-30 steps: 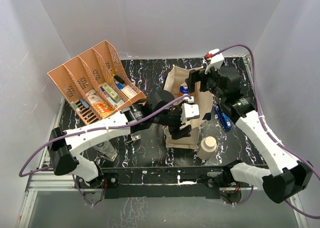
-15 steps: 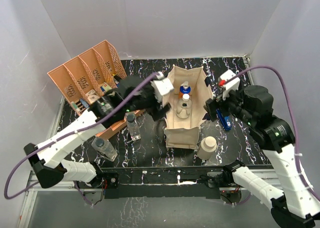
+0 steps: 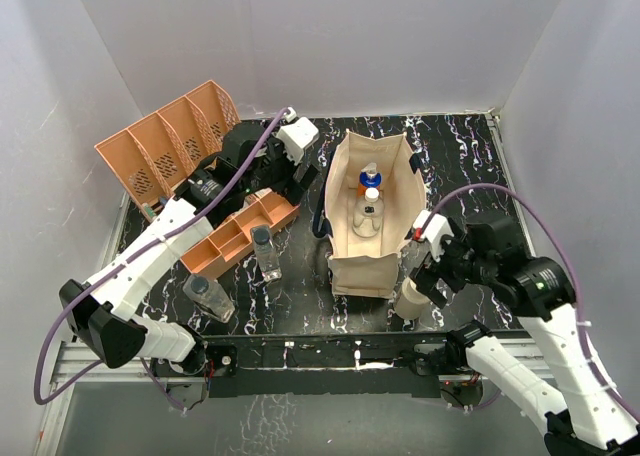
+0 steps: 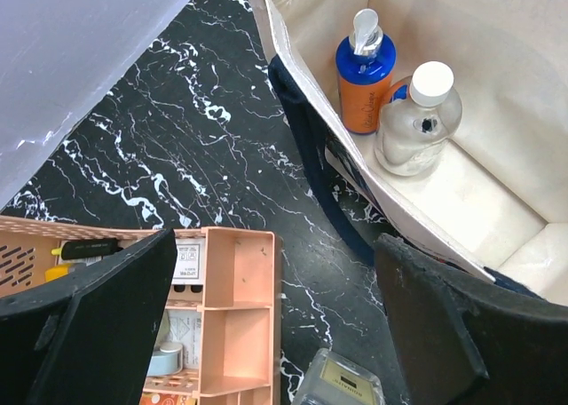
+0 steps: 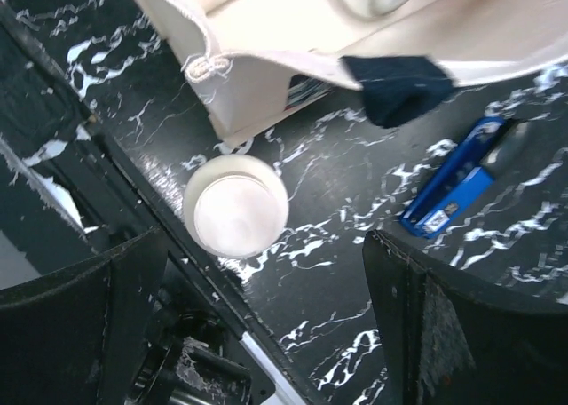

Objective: Place the personal care products into the canvas bag
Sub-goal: Pick up the care product from the center of the board, then place the care product in the canvas bag.

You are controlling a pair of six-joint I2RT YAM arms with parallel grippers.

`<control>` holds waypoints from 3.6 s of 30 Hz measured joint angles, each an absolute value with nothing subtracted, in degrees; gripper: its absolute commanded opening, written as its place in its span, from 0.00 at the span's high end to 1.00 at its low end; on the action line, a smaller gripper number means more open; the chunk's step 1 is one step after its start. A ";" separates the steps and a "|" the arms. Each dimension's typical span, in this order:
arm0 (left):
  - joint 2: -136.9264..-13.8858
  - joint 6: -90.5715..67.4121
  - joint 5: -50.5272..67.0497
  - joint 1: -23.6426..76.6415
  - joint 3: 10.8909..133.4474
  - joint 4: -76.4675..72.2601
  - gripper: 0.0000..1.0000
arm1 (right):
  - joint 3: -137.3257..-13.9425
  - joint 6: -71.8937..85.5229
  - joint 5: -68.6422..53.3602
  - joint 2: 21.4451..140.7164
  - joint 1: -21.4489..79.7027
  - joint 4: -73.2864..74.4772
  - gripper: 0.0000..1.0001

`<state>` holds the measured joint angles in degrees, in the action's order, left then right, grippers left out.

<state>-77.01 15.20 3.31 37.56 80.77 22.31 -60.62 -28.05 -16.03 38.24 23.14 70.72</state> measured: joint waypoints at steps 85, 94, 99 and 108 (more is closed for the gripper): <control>-78.24 19.31 14.04 36.82 78.08 21.93 0.12 | -111.00 -15.70 -14.00 66.41 23.11 75.75 0.92; -76.66 19.51 15.14 36.82 77.10 22.46 0.12 | -108.47 -13.08 -15.29 73.56 23.11 67.09 0.92; -75.81 19.49 16.34 36.82 77.03 22.55 0.12 | -102.00 -12.53 -16.75 73.49 23.11 61.93 0.92; -75.81 19.25 16.97 36.82 77.03 22.37 0.12 | -88.49 -12.08 -17.98 73.08 24.05 54.65 0.92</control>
